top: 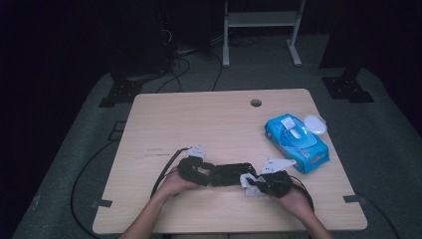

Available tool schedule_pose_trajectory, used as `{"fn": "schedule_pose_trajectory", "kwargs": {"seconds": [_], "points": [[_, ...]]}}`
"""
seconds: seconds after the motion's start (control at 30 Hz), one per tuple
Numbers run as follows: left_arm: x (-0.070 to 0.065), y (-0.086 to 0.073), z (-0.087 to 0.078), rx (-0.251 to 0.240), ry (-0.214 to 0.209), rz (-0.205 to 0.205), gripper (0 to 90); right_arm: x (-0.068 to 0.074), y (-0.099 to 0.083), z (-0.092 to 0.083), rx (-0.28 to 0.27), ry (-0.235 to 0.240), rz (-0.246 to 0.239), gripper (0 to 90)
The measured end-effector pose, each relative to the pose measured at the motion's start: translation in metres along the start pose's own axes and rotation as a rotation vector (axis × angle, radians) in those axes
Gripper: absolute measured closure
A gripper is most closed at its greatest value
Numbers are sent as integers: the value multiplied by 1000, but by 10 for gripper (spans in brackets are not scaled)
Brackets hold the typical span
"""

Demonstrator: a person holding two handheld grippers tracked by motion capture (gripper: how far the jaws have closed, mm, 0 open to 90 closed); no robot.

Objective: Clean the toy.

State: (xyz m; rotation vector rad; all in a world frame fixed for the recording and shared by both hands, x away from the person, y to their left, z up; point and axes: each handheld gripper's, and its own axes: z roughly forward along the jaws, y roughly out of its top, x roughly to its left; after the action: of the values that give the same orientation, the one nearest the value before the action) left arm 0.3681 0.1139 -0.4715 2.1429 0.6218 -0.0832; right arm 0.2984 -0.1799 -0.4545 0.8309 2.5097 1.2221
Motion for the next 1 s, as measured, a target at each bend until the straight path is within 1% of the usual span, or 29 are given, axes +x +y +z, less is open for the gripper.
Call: {"fn": "schedule_pose_trajectory", "kwargs": {"seconds": [0.03, 0.07, 0.1, 0.17, 0.23, 0.27, 0.3, 0.33, 0.37, 0.4, 0.47, 0.53, 0.6, 0.63, 0.67, 0.7, 0.8, 0.93, 0.97, 1.0], "points": [[0, 0, 1, 1, -5, -6, 322, 0, 0, 0, 0, -1, -1, 844], [0, 1, 2, 8, -18, 3, 333, 0, 0, 0, -3, -2, -7, 845], [0, 1, 2, 8, -18, 3, 347, 0, 0, 0, -3, -3, -12, 845], [-1, 1, 2, 9, -18, 2, 347, 1, -1, 0, -3, -6, -20, 845], [-1, 1, 2, 11, -13, 10, 348, 3, -1, 0, -2, -15, -37, 846], [-3, 2, 1, 11, 2, 36, 352, 4, -1, -1, -2, -14, -43, 846], [-3, 2, 1, 11, 2, 36, 357, 4, -1, -1, -2, -14, -43, 846], [-5, 2, -1, 10, 17, 56, 365, 5, -3, -1, -13, -11, -41, 846], [-5, 2, -1, 10, 17, 56, 365, 5, -3, -1, -13, -11, -41, 846], [-6, 1, -1, 4, 20, 58, 364, 5, -6, -1, -28, -12, -39, 847], [-6, 1, -1, 3, 19, 61, 364, 5, -6, -1, -29, -16, -45, 847], [-9, 1, -1, -2, 31, 84, 363, 8, -7, -1, -33, -25, -53, 848], [-11, 0, -1, -8, 44, 96, 362, 8, -8, -2, -36, -23, -52, 849], [-11, 0, -1, -8, 44, 96, 363, 8, -8, -2, -36, -23, -52, 849], [-12, 0, -1, -8, 46, 94, 363, 10, -9, -2, -41, -27, -68, 849], [-12, 0, -1, -8, 46, 94, 363, 10, -9, -2, -41, -27, -68, 849], [-11, -1, -1, -7, 38, 75, 362, 14, -11, -3, -46, -42, -105, 850], [-11, -3, -1, -16, 47, 62, 361, 15, -11, -4, -47, -39, -115, 850], [-12, -3, -1, -19, 50, 65, 361, 15, -11, -3, -47, -36, -114, 850], [-12, -3, -2, -15, 58, 79, 361, 15, -11, -3, -47, -35, -114, 850]]}}
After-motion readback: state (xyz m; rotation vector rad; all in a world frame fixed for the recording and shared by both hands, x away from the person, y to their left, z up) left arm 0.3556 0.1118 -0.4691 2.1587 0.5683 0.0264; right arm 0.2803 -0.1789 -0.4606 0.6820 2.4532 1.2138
